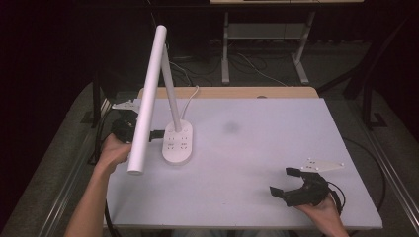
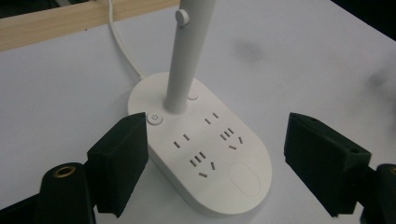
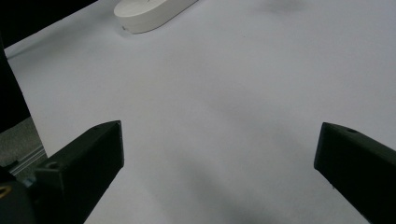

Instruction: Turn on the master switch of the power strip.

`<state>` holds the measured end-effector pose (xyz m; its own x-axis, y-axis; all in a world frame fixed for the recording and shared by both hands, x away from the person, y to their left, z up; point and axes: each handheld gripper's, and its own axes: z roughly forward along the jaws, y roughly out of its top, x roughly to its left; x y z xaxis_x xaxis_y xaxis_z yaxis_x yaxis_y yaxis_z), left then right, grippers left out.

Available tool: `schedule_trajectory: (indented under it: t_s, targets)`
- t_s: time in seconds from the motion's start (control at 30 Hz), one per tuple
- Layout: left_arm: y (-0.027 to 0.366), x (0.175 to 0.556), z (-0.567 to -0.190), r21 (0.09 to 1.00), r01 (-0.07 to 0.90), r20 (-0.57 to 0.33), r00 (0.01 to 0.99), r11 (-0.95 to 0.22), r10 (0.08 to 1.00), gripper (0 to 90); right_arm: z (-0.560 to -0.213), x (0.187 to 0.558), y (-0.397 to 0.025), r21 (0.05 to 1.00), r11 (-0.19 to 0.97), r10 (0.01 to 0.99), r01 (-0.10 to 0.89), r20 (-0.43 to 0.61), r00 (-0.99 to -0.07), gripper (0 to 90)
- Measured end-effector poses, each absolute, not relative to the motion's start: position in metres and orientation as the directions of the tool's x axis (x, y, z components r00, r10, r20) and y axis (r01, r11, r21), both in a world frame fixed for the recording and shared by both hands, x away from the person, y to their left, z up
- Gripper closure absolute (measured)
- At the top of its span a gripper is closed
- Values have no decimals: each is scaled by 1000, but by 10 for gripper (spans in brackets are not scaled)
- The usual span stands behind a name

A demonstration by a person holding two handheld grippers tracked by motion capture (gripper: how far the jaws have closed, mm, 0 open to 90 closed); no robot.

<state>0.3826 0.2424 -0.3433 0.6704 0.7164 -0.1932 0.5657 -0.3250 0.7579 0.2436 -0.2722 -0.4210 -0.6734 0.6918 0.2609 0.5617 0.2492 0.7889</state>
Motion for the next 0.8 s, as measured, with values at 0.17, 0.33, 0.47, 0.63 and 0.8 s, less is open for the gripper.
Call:
schedule_trajectory:
  t_s: [0.17,0.33,0.47,0.63,0.8]
  targets:
    - [244,390,-345,748,588,-210,649,-307,731,233,-421,244,-272,788,252,691,562,260,-674,9]
    - [245,397,-347,741,597,-208,639,-307,741,251,-421,244,-272,787,252,692,563,260,-674,9]
    - [246,403,-348,738,605,-212,628,-299,748,261,-421,244,-272,787,251,692,564,262,-673,9]
    - [247,409,-353,736,614,-216,612,-285,760,280,-421,244,-273,788,249,692,563,262,-673,9]
    - [247,414,-358,730,631,-233,592,-263,772,312,-421,244,-273,787,252,692,563,261,-674,9]
